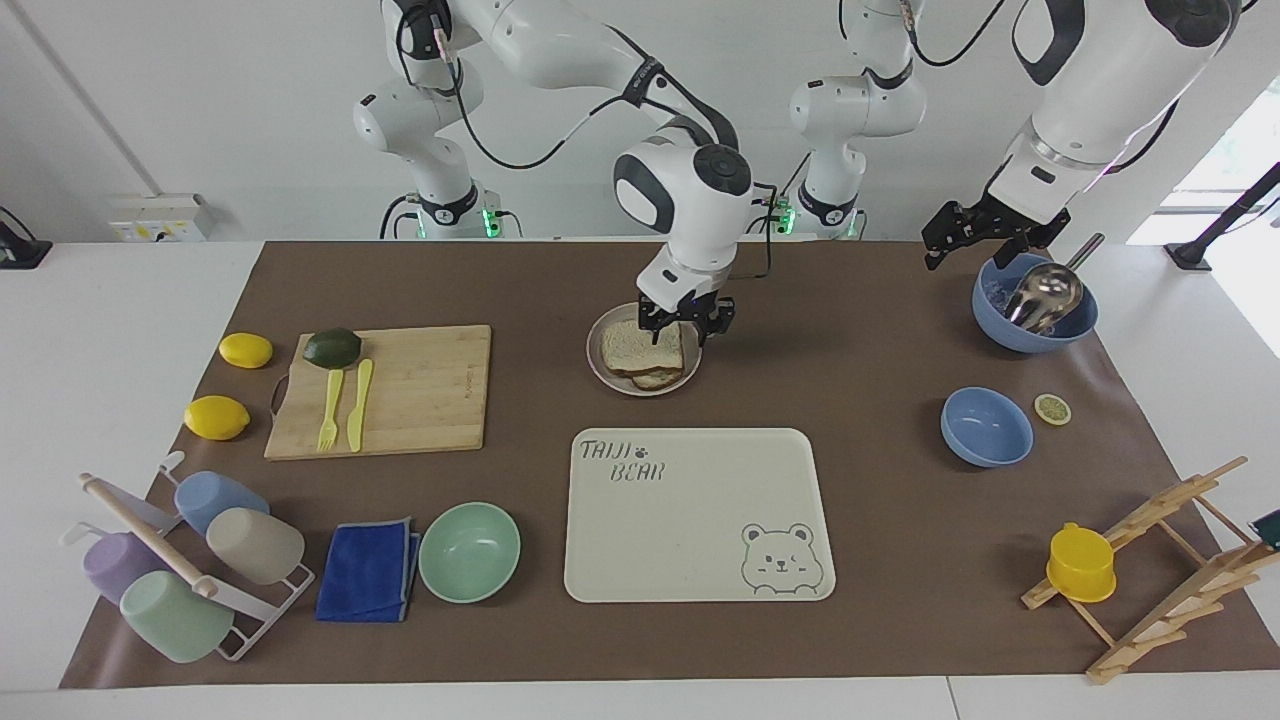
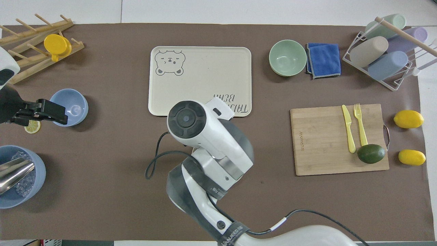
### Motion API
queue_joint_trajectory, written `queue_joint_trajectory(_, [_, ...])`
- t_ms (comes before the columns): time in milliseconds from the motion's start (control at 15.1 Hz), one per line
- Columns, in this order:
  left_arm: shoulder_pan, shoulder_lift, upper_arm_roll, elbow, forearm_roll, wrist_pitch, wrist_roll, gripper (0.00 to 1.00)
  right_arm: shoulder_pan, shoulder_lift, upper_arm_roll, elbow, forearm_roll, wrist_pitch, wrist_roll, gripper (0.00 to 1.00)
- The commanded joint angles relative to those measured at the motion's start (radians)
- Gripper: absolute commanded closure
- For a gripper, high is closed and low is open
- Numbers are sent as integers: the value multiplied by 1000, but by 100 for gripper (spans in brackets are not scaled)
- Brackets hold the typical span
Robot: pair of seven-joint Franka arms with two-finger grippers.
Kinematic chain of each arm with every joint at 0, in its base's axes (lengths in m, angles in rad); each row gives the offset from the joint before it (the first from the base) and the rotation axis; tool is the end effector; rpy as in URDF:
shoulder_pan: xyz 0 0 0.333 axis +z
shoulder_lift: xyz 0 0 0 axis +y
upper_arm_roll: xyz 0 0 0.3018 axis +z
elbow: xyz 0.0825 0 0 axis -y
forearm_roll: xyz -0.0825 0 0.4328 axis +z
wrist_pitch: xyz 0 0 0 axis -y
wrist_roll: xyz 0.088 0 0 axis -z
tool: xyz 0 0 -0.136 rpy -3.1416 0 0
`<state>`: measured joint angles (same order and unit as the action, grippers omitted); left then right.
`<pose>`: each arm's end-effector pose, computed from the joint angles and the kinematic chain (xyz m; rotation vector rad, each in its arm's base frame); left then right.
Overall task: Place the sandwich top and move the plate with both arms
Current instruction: 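Withdraw the right gripper while the left gripper reaches toward the plate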
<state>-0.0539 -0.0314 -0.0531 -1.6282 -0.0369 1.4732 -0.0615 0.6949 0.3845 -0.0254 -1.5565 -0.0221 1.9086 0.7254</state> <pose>0.5744 -0.0674 0.5627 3.1098 -0.0726 -0.1965 0.5544 0.4380 0.3635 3.0968 -0.0721 -0.0082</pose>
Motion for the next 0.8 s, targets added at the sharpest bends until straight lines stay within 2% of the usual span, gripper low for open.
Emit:
queue_joint_trajectory(0, [-12, -73, -4, -128, 8, 68, 5, 0, -162, -125, 16, -19, 31, -64, -130, 0])
queue_joint_trajectory(199, [-90, -165, -5, -336, 6, 227, -23, 0, -262, -228, 10, -2, 41, -187, -239, 0])
queue_joint_trajectory(464, [-247, -157, -5, -487, -4, 390, -191, 0, -401, -326, 4, 13, 37, -371, -410, 0])
queue_joint_trajectory(597, [-314, -153, -5, -565, -64, 488, -297, 0, -468, -335, 2, 19, 33, -408, -466, 0])
queue_joint_trajectory(730, [-381, -115, -5, -625, -75, 586, -381, 0, -533, -341, 1, 18, 36, -419, -539, 0])
